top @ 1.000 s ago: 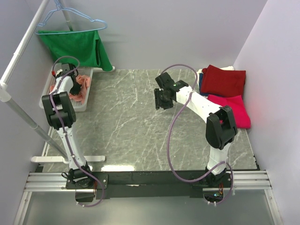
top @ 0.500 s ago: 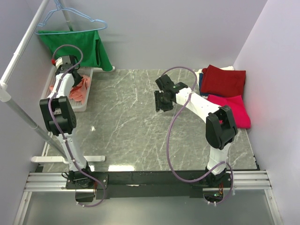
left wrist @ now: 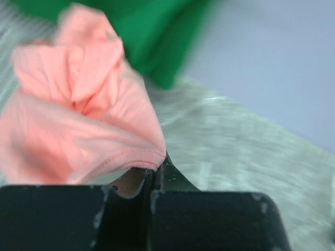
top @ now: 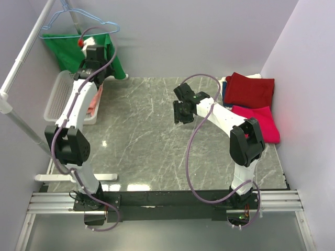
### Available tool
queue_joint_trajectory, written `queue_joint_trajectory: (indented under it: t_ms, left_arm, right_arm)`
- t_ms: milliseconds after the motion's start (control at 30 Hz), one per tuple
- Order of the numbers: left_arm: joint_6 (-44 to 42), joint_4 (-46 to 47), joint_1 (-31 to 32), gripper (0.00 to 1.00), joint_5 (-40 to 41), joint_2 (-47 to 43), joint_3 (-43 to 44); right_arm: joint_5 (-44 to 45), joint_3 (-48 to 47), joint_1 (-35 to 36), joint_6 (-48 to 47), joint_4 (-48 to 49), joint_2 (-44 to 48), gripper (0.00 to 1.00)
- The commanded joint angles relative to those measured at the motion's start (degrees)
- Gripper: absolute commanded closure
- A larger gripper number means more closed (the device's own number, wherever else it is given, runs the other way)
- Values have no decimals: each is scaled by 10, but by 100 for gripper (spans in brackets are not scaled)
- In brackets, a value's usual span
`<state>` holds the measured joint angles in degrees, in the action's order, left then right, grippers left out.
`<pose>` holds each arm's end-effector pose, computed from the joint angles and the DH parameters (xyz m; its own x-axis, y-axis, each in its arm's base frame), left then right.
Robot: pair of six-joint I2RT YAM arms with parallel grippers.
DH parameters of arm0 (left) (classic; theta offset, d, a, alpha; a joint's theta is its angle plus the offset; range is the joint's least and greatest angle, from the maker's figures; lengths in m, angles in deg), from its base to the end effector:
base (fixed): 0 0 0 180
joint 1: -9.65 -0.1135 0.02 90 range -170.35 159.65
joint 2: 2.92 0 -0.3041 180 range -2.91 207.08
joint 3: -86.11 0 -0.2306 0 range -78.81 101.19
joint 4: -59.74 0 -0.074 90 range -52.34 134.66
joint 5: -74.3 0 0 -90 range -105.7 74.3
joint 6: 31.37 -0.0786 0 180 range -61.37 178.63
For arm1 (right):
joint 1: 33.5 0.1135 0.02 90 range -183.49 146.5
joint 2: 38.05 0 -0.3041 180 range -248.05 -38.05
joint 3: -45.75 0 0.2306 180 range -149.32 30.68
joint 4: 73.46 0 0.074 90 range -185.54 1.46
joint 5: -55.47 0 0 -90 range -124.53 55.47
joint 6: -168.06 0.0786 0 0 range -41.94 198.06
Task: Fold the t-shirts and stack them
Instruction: Grab the tshirt from the pile, then move the tshirt to the center of the board
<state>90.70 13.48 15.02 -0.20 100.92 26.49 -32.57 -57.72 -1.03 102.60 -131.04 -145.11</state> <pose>0.4439 -0.0206 0.4002 -0.3435 -0.4816 -0.8063 -0.3815 0.8560 -0.3488 0.3498 0.2194 0.2561 -0.8894 -0.0740 -0.4511 -0.1685 0.9704 0.1730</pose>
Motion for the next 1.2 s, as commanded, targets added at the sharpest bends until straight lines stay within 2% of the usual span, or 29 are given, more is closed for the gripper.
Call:
queue_joint_trajectory:
  t_ms: [0,100,233,367,500,667,733,1000,1167]
  left_arm:
    - [-34,17,65,99,0,-76,82]
    - [-42,16,103,99,-12,-107,123]
    - [-78,37,163,99,-39,-151,161]
    - [-115,72,223,99,-83,-225,142]
    - [-125,104,265,99,-151,-281,118]
    - [-126,141,276,99,-251,-332,91]
    - [-120,153,277,99,-266,-344,76]
    - [-118,144,277,99,-250,-336,55]
    - [-95,157,278,99,-232,-326,-25]
  right_arm:
    - [26,-18,-19,18,14,37,51]
    - [36,-15,-42,38,15,49,51]
    - [13,6,-110,78,40,84,51]
    - [2,21,-161,104,57,114,51]
    - [4,16,-175,103,59,135,51]
    - [8,32,-175,105,67,161,51]
    - [7,50,-176,109,74,173,50]
    - [-10,92,-176,111,85,200,50]
    - [-18,122,-175,95,94,229,46]
